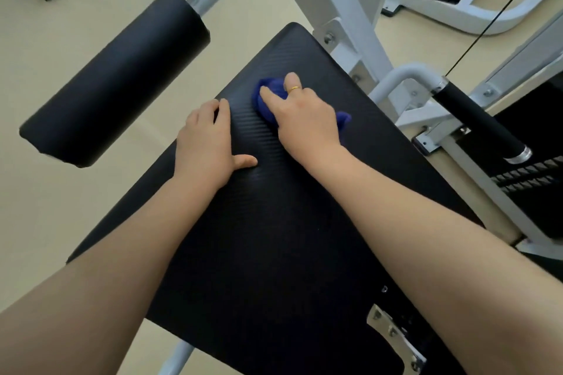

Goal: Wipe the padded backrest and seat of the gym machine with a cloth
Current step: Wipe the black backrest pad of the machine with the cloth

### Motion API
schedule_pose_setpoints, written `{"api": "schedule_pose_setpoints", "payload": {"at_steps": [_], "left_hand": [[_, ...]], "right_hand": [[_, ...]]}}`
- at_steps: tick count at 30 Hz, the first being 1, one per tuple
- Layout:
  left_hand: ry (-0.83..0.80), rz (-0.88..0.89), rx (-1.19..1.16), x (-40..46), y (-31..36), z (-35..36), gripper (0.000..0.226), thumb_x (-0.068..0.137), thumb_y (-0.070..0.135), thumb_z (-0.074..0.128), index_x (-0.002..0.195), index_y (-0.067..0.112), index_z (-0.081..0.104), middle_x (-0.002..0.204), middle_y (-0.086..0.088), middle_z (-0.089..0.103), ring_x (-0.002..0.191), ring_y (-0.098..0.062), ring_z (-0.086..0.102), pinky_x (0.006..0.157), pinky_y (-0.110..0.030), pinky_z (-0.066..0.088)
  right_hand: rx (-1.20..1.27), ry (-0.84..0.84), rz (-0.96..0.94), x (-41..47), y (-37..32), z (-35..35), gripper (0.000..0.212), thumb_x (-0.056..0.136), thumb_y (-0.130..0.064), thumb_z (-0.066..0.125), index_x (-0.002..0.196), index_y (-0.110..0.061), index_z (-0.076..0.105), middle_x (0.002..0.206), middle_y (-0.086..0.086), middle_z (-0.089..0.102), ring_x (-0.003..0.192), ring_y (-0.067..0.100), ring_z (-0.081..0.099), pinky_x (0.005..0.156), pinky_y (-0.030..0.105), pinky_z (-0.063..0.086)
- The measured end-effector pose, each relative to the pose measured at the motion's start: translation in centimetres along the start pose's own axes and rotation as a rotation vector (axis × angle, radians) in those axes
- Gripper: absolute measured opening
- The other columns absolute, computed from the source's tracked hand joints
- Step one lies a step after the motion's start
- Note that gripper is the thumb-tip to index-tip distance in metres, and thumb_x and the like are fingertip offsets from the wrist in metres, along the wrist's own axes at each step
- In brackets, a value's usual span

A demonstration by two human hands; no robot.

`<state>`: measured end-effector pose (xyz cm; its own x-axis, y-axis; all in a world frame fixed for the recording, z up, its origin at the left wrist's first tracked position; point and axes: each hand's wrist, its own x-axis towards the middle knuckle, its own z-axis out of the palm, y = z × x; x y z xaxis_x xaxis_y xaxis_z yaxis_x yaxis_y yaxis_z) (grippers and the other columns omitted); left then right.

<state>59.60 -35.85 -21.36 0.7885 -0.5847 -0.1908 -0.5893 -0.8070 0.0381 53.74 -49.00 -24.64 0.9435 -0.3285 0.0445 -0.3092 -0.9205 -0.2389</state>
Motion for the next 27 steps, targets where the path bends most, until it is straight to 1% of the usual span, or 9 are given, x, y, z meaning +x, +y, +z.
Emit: {"api": "schedule_pose_setpoints", "payload": {"at_steps": [4, 8, 10, 11, 16, 17, 21, 25, 27], "left_hand": [[-0.011, -0.008, 0.007, 0.3, 0.1, -0.3, 0.106, 0.065, 0.047, 0.077, 0.145, 0.008, 0.019, 0.145, -0.01, 0.03, 0.129, -0.031, 0.03, 0.103, -0.041, 0.032], [-0.018, -0.009, 0.038, 0.5, 0.1, -0.3, 0.106, 0.065, 0.05, 0.075, 0.146, 0.012, 0.017, 0.145, -0.007, 0.028, 0.129, -0.029, 0.03, 0.102, -0.04, 0.032], [-0.01, -0.006, 0.04, 0.4, 0.0, -0.2, 0.107, 0.066, 0.051, 0.074, 0.146, 0.013, 0.016, 0.146, -0.006, 0.026, 0.13, -0.027, 0.028, 0.104, -0.038, 0.031], [-0.01, -0.005, 0.034, 0.4, 0.1, -0.2, 0.107, 0.066, 0.051, 0.074, 0.147, 0.013, 0.015, 0.147, -0.005, 0.026, 0.13, -0.027, 0.028, 0.104, -0.037, 0.031], [-0.024, -0.016, 0.02, 0.3, 0.4, -0.4, 0.107, 0.066, 0.05, 0.075, 0.147, 0.013, 0.015, 0.147, -0.005, 0.026, 0.131, -0.026, 0.027, 0.105, -0.036, 0.031], [-0.028, -0.018, 0.018, 0.4, 0.3, -0.4, 0.107, 0.066, 0.05, 0.075, 0.147, 0.013, 0.014, 0.147, -0.005, 0.025, 0.131, -0.026, 0.027, 0.105, -0.036, 0.03], [-0.024, -0.024, -0.01, 0.5, 0.1, -0.2, 0.107, 0.066, 0.048, 0.076, 0.147, 0.015, 0.015, 0.147, -0.003, 0.026, 0.132, -0.025, 0.025, 0.107, -0.035, 0.028], [-0.005, -0.032, -0.022, 0.6, 0.3, -0.1, 0.109, 0.064, 0.047, 0.077, 0.147, 0.015, 0.016, 0.147, -0.003, 0.026, 0.133, -0.023, 0.026, 0.109, -0.035, 0.028], [0.006, -0.037, -0.032, 0.6, 0.4, -0.1, 0.109, 0.063, 0.046, 0.079, 0.147, 0.014, 0.016, 0.147, -0.004, 0.027, 0.133, -0.023, 0.026, 0.11, -0.034, 0.028]], "right_hand": [[-0.042, 0.051, -0.041, 1.9, 2.2, -0.7, 0.041, 0.093, -0.009, 0.04, 0.131, -0.022, 0.044, 0.139, 0.016, 0.035, 0.098, 0.033, 0.052, 0.059, 0.033, 0.032], [-0.005, 0.148, 0.199, 5.1, 4.2, -0.9, 0.041, 0.092, -0.006, 0.04, 0.128, -0.023, 0.046, 0.135, 0.016, 0.036, 0.098, 0.035, 0.052, 0.062, 0.034, 0.032], [0.045, 0.157, 0.252, 5.4, 3.6, -1.2, 0.035, 0.092, -0.007, 0.04, 0.123, -0.021, 0.048, 0.134, 0.016, 0.036, 0.098, 0.035, 0.051, 0.063, 0.035, 0.032], [0.051, 0.143, 0.221, 5.1, 2.8, -1.2, 0.034, 0.092, -0.008, 0.041, 0.122, -0.02, 0.048, 0.136, 0.016, 0.035, 0.098, 0.035, 0.052, 0.063, 0.035, 0.032], [-0.034, 0.06, -0.174, 2.9, 1.1, -0.5, 0.037, 0.093, -0.011, 0.042, 0.129, -0.019, 0.044, 0.135, 0.016, 0.036, 0.095, 0.033, 0.054, 0.058, 0.034, 0.031], [-0.068, 0.068, -0.141, 3.4, 2.1, -0.8, 0.037, 0.093, -0.01, 0.041, 0.128, -0.018, 0.045, 0.134, 0.018, 0.037, 0.094, 0.033, 0.054, 0.058, 0.034, 0.031], [-0.026, 0.167, 0.199, 6.2, 5.9, -2.0, 0.026, 0.092, -0.006, 0.041, 0.115, -0.014, 0.05, 0.129, 0.019, 0.039, 0.084, 0.033, 0.052, 0.061, 0.035, 0.032], [0.005, 0.148, 0.101, 5.1, 3.4, -0.8, 0.033, 0.089, -0.009, 0.046, 0.121, -0.016, 0.049, 0.128, 0.017, 0.041, 0.091, 0.036, 0.056, 0.059, 0.035, 0.033], [-0.02, 0.145, -0.044, 3.1, 1.3, 0.1, 0.036, 0.081, -0.012, 0.058, 0.117, -0.017, 0.055, 0.118, 0.016, 0.051, 0.079, 0.032, 0.059, 0.052, 0.031, 0.03]]}}
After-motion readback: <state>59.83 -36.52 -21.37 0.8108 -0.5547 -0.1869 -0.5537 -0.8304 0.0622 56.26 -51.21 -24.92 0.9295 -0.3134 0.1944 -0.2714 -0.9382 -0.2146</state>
